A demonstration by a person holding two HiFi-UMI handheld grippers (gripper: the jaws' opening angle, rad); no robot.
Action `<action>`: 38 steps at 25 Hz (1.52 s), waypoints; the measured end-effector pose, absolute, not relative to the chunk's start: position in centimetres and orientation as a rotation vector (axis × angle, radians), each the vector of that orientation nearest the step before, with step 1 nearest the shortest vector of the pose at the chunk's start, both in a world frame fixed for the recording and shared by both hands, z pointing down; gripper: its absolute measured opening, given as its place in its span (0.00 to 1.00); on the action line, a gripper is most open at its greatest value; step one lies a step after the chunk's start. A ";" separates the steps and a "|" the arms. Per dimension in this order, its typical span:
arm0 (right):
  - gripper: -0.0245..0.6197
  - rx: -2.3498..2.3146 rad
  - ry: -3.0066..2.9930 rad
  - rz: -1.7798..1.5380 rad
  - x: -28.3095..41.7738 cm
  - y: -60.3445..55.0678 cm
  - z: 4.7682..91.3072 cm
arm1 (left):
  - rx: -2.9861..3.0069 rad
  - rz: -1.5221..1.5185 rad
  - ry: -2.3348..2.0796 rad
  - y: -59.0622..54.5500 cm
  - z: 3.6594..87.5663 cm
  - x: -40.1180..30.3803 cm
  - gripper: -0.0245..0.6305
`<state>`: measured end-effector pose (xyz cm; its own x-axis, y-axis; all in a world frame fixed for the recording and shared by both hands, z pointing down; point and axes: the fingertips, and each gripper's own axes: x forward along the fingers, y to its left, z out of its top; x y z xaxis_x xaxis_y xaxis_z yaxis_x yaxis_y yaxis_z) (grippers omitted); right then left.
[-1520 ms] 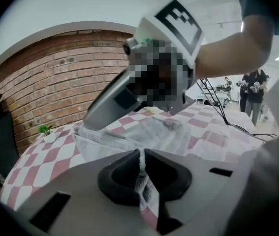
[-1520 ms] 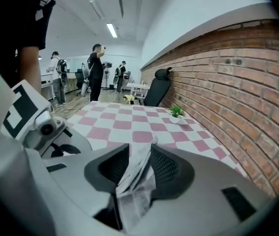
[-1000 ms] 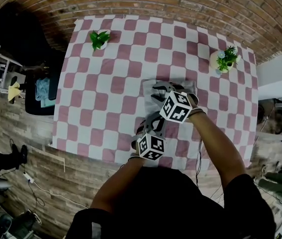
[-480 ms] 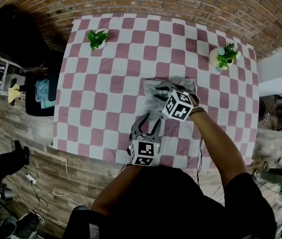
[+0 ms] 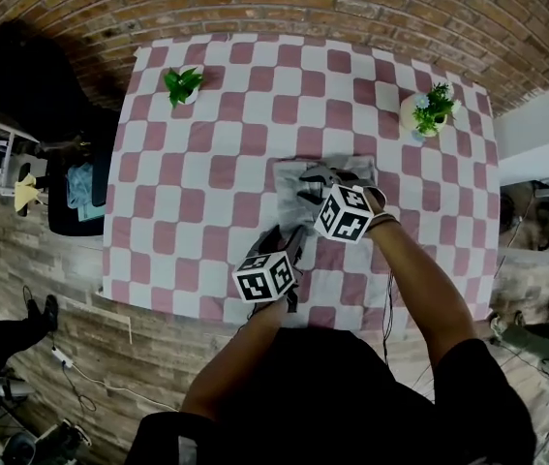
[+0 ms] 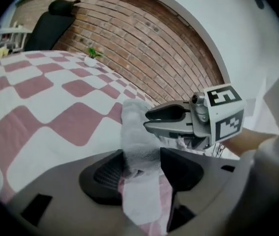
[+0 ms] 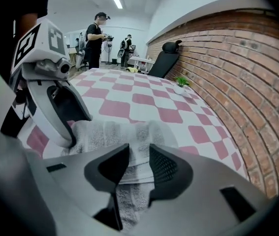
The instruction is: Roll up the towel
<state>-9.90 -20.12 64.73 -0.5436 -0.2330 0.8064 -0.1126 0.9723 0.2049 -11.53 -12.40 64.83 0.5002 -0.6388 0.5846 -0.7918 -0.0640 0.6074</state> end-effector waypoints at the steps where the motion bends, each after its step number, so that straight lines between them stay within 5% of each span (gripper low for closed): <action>1: 0.22 0.238 -2.147 -0.168 -9.7 -19.9 64.6 | 1.735 0.155 -1.201 -12.5 64.9 -11.5 0.40; 13: 0.20 0.211 -2.156 -0.120 -8.3 -16.7 65.8 | 1.912 0.319 -1.276 -13.1 64.1 -10.9 0.17; 25: 0.16 0.166 -2.260 -0.008 -11.3 -15.3 65.2 | 2.416 1.054 -1.412 -12.9 60.9 -12.6 0.15; 29: 0.26 0.105 -2.245 0.003 -10.5 -15.3 64.5 | 2.565 1.375 -1.401 -12.6 61.1 -12.4 0.15; 38: 0.27 0.346 -2.385 0.094 -5.9 -20.3 57.8 | 2.759 1.775 -1.224 -11.8 61.7 -6.0 0.16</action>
<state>-5.85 -20.25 57.79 -0.7095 -0.2218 0.6689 -0.2737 0.9614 0.0284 -6.00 -11.83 61.74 0.2657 -0.7120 0.6500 -0.3545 -0.6992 -0.6209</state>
